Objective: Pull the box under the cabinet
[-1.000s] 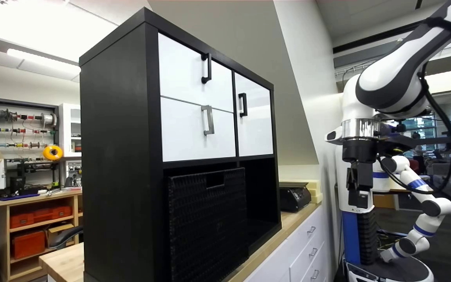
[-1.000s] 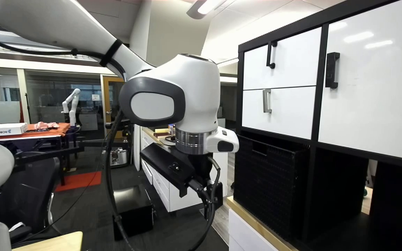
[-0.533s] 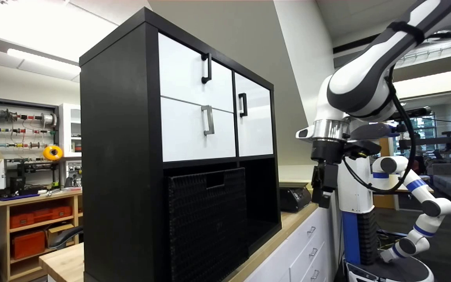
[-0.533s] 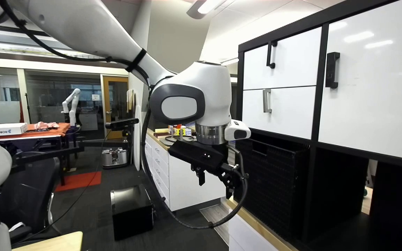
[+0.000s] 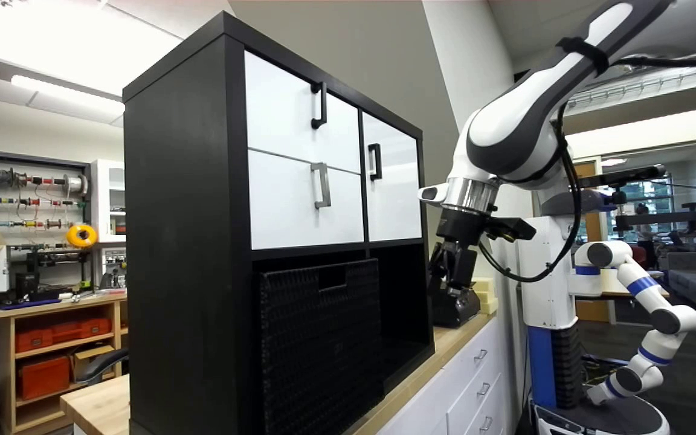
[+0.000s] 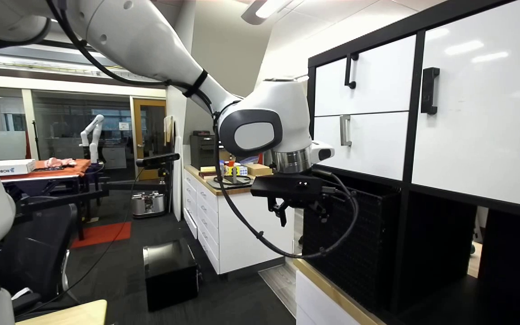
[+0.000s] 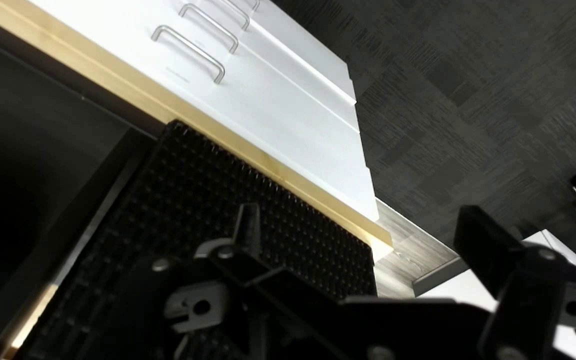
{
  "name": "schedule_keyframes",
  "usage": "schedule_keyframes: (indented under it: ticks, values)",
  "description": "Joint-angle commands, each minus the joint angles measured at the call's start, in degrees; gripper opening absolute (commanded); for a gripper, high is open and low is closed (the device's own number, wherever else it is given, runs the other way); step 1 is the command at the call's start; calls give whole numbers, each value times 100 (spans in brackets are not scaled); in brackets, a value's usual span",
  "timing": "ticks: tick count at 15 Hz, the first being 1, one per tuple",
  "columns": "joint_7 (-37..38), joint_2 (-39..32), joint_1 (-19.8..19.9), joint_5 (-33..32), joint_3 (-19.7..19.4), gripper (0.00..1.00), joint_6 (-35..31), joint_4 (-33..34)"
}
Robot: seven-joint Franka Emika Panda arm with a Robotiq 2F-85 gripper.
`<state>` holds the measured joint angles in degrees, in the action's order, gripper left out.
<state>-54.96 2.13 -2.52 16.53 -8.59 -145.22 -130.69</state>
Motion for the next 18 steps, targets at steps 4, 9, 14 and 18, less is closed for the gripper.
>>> schedule_keyframes:
  ticks: [4, 9, 14, 18]
  values:
    - [-1346, -223, 139, 505, 331, 100, -643, 430]
    - [-2460, -351, 16, 1010, 309, 100, -1100, 677]
    - [-3602, -618, 32, 1682, 345, 100, -1430, 983]
    - [-4319, -942, 72, 2252, 381, 100, -1502, 1322]
